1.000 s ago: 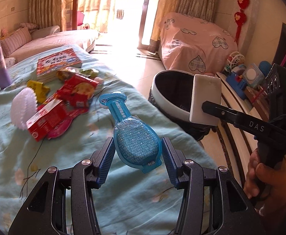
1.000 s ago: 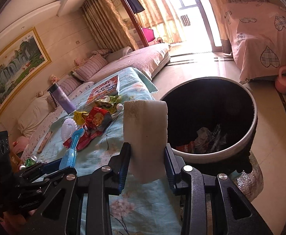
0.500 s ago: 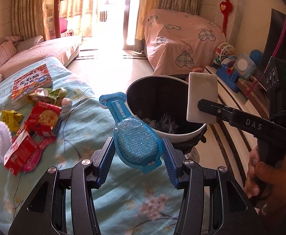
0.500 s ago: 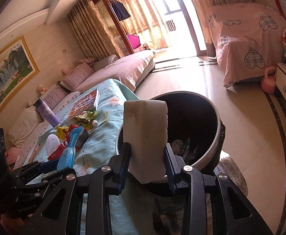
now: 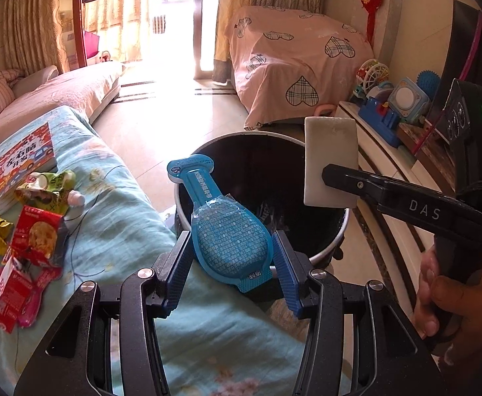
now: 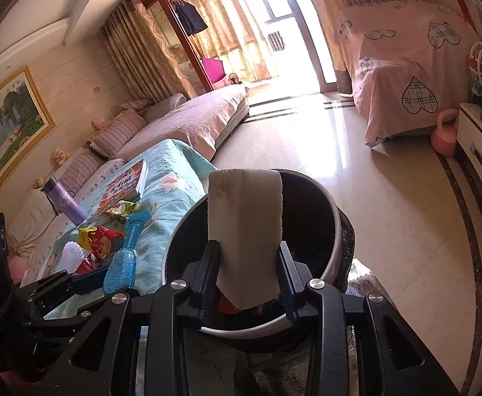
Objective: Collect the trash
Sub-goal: 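Carry the brush and sponge block over the trash bin with both tools, then open both tools to drop the brush and sponge into the bin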
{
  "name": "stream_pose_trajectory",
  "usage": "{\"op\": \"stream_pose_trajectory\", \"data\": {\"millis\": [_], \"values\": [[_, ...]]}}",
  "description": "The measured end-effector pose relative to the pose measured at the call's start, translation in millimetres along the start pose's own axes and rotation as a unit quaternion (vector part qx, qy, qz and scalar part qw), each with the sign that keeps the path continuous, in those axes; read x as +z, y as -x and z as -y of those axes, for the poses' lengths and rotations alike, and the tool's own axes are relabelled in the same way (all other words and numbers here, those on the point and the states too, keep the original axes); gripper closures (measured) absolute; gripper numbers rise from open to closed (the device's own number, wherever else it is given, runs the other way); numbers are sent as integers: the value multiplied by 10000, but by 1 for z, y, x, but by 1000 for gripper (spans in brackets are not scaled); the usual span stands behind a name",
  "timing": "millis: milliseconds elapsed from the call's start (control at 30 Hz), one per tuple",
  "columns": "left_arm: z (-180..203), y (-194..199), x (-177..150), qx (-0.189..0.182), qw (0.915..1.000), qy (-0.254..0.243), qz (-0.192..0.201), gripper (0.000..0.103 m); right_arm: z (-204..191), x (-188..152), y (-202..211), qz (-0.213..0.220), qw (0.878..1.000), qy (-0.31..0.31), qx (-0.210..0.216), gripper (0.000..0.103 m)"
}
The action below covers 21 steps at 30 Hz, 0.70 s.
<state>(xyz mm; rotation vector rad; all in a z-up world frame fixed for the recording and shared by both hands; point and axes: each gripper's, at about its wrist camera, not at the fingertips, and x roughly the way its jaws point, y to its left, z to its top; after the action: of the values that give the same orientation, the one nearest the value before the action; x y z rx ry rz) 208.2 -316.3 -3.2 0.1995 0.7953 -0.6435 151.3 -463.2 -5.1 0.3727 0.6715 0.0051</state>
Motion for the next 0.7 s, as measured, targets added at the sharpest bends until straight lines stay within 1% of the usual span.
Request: {"op": "stream_pose_trajectory", "data": {"millis": [200, 467, 633, 700], "values": [[1, -15, 8, 20, 10000, 4, -84, 55, 9, 5, -11, -152, 9999, 25, -24, 68], [-1, -29, 16, -7, 9998, -4, -196, 55, 10, 14, -22, -309, 9994, 122, -34, 67], [1, -36, 19, -51, 9995, -71, -297, 53, 14, 15, -27, -364, 9993, 113, -66, 64], [0, -38, 20, -66, 9994, -48, -348, 52, 18, 17, -28, -379, 9993, 36, -58, 56]]}}
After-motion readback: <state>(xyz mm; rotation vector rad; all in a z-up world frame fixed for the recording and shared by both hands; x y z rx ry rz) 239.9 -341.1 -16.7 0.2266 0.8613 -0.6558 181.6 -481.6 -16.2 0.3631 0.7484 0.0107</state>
